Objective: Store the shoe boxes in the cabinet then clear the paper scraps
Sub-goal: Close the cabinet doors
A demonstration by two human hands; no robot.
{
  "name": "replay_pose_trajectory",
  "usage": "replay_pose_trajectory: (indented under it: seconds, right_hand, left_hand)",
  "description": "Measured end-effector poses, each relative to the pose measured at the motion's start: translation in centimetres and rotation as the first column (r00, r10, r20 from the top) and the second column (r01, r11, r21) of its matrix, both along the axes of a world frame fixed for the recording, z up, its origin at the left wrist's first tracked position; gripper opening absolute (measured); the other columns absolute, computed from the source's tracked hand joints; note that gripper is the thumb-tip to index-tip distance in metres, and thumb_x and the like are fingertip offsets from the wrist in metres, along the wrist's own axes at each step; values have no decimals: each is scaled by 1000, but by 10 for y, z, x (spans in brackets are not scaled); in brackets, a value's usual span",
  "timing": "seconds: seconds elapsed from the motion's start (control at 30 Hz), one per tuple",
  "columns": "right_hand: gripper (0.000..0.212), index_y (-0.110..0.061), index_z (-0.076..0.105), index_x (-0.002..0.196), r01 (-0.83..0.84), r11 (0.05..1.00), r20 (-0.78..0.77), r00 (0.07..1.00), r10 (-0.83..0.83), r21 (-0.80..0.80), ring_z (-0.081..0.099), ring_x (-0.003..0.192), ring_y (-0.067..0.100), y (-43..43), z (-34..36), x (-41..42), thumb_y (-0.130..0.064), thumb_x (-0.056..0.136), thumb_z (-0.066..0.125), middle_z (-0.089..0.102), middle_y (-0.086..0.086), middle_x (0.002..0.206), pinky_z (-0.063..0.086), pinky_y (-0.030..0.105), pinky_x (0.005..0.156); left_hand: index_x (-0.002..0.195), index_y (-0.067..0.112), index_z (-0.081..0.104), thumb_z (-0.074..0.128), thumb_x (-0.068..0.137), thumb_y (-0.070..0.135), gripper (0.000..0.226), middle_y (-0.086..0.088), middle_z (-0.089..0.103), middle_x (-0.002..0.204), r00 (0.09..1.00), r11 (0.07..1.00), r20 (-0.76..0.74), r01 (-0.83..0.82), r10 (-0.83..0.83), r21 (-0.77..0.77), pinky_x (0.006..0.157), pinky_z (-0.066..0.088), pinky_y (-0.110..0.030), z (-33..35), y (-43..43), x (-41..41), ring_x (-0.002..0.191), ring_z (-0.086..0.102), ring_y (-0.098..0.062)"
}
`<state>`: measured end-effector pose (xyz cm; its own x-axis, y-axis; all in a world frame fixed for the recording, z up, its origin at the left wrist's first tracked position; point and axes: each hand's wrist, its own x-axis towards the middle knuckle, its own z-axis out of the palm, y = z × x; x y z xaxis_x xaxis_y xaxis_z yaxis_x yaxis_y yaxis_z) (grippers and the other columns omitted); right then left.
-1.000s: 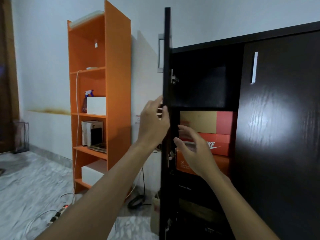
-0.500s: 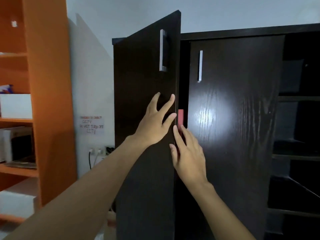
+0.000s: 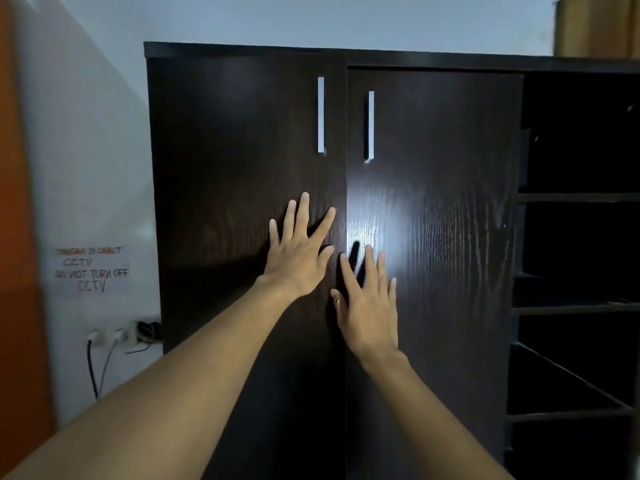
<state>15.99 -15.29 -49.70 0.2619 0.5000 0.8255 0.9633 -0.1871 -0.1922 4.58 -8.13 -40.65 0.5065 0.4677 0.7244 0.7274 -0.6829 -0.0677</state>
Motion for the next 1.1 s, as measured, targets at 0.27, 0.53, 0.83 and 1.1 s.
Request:
replay_pose_trajectory:
  seconds: [0.27, 0.53, 0.83, 1.1]
  right_hand:
    - [68, -33, -1, 157, 46, 988, -23, 999, -49, -145, -23, 149, 31, 28, -3, 14, -43, 103, 39, -18, 8, 164, 4, 59, 118]
    - [63, -35, 20, 155, -96, 982, -160, 985, 70, -162, 11, 152, 21, -4, 11, 22, -47, 100, 47, 8, -4, 165, 33, 51, 115]
    - [46, -32, 48, 142, -45, 978, -400, 915, -42, -206, 51, 128, 14, -122, -33, 28, -50, 99, 47, 49, -9, 144, 44, 38, 102]
    - [46, -34, 51, 137, 173, 923, -417, 853, -315, -344, 55, 122, 14, -212, -134, 74, -55, 96, 48, 54, -9, 138, 49, 36, 94]
  left_hand:
    - [150, 36, -18, 37, 103, 40, 72, -8, -42, 150, 996, 997, -53, -73, 73, -3, 116, -8, -55, -24, 33, 2, 142, -33, -28]
    - [154, 35, -5, 43, 101, 35, 71, -8, -34, 156, 999, 993, -52, -15, 9, -114, 118, -3, -54, -19, 19, -5, 145, -28, -27]
    - [144, 30, 41, 52, 94, 44, 53, 0, 50, 143, 915, 782, 182, 403, -361, -475, 98, 48, -44, -70, -53, 2, 125, 52, -25]
    - [126, 38, 57, 54, 91, 50, 37, 7, 62, 126, 817, 624, 44, 472, -575, -622, 84, 49, -32, -190, -119, 87, 110, 60, -16]
